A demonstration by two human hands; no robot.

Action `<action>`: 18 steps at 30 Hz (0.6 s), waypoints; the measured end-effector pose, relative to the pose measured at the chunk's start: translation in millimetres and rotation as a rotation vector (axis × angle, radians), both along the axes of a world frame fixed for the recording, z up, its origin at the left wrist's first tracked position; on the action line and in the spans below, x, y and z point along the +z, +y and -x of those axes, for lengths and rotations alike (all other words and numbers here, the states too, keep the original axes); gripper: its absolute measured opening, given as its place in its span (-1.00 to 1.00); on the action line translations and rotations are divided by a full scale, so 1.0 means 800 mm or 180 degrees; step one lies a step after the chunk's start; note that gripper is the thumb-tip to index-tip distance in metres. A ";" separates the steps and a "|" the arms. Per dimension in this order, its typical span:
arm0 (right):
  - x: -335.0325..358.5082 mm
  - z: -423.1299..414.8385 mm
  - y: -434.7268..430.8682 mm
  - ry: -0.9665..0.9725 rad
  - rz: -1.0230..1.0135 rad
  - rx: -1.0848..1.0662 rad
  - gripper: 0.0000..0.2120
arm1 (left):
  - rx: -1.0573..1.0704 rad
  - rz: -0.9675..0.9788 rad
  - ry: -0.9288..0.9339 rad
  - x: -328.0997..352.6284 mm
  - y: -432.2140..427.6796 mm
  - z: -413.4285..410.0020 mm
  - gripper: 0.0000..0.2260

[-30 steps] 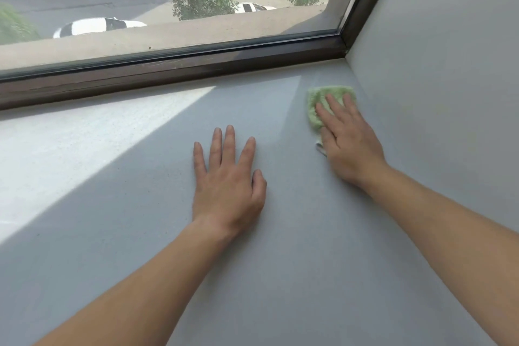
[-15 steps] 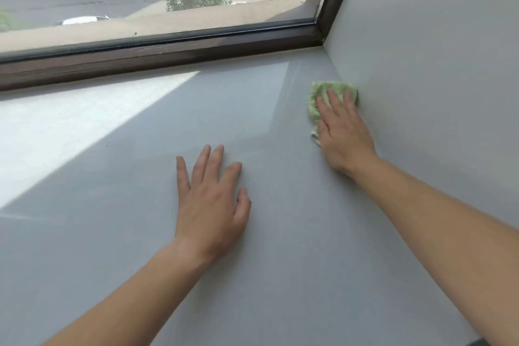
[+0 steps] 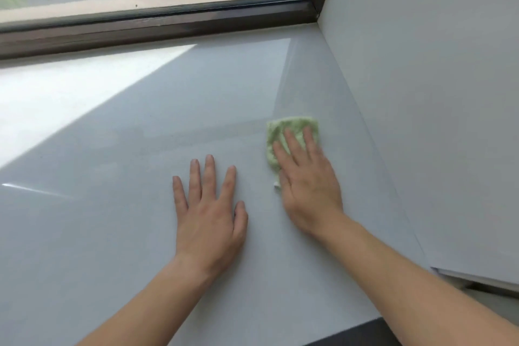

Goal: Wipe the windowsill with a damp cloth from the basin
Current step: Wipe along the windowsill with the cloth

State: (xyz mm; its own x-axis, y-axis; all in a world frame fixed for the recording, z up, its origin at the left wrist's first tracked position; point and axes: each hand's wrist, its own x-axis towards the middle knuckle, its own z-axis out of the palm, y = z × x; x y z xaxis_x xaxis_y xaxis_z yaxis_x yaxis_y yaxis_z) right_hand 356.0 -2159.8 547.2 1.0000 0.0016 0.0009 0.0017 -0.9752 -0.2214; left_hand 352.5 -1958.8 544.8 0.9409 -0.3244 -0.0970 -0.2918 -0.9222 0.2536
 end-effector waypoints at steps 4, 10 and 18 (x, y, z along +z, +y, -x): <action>0.004 0.012 -0.038 0.0164 -0.0047 0.0738 -0.42 | 0.0055 -0.0148 -0.0071 -0.002 -0.002 0.001 -0.41; 0.003 -0.010 -0.075 0.0111 -0.0093 -0.0732 -0.50 | 0.0093 -0.0151 -0.0052 -0.002 -0.005 0.002 -0.39; 0.003 0.063 -0.102 0.0229 -0.0205 -0.0590 -0.43 | -0.0035 0.0474 -0.0120 0.018 -0.003 0.049 -0.48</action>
State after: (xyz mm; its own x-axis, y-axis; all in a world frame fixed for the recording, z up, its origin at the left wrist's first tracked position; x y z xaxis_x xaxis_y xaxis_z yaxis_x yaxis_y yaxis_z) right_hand 305.6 -2241.5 549.7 0.9806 -0.1803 -0.0765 -0.1946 -0.9411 -0.2765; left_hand 313.2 -1961.2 559.0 0.9393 -0.3430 -0.0116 -0.3138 -0.8719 0.3760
